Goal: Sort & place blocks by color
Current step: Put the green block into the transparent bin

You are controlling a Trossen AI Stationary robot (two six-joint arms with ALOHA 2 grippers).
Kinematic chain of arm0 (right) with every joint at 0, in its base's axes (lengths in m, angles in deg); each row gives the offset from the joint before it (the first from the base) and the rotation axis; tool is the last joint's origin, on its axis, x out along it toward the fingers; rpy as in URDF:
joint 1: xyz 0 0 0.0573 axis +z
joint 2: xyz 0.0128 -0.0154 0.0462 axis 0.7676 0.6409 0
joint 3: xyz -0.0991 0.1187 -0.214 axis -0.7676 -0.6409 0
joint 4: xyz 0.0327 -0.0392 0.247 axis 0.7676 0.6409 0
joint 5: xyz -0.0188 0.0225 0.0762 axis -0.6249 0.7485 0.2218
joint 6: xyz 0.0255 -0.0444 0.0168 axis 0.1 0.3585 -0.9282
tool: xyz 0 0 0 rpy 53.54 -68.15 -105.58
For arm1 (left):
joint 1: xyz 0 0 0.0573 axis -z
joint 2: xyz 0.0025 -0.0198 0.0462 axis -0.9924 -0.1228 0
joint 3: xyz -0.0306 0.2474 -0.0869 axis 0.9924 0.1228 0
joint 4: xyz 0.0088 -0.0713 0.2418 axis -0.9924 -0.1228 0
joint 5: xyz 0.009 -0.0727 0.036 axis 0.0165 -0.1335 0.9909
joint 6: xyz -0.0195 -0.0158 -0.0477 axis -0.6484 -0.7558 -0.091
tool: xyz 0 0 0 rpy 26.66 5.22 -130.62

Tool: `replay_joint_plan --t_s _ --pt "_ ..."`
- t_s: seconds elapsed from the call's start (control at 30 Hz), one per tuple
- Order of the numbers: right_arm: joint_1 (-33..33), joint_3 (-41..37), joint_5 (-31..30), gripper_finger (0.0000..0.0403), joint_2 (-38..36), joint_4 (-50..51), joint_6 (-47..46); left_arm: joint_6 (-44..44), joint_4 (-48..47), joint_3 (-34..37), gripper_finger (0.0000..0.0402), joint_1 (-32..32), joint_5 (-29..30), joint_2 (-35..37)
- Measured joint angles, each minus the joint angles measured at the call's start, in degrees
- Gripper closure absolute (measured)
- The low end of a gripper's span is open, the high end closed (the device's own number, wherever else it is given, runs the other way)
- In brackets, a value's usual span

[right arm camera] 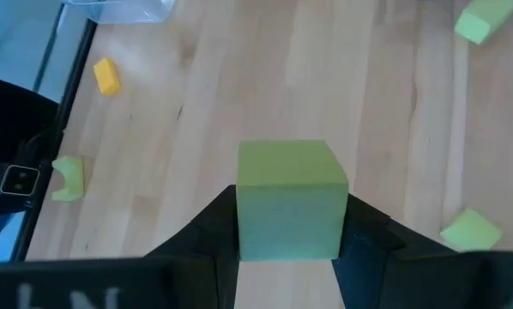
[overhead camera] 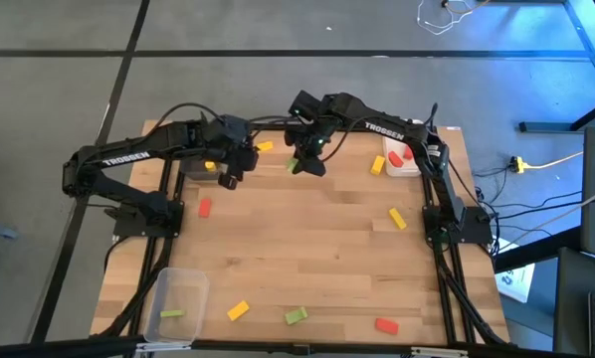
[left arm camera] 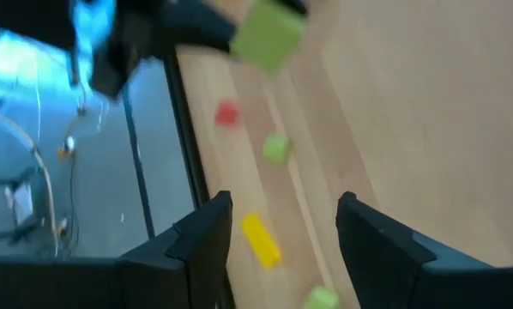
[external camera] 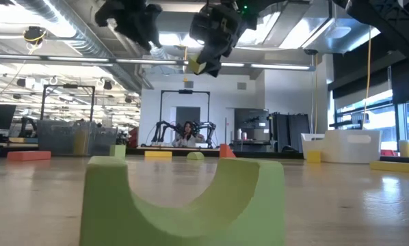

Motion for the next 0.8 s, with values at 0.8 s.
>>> replay_joint_plan --t_s 0.8 --pt "0.0 0.0 8.5 0.0269 0.0 -1.7 2.8 -4.8 16.7 0.0 0.0203 3.2 -8.5 -0.2"
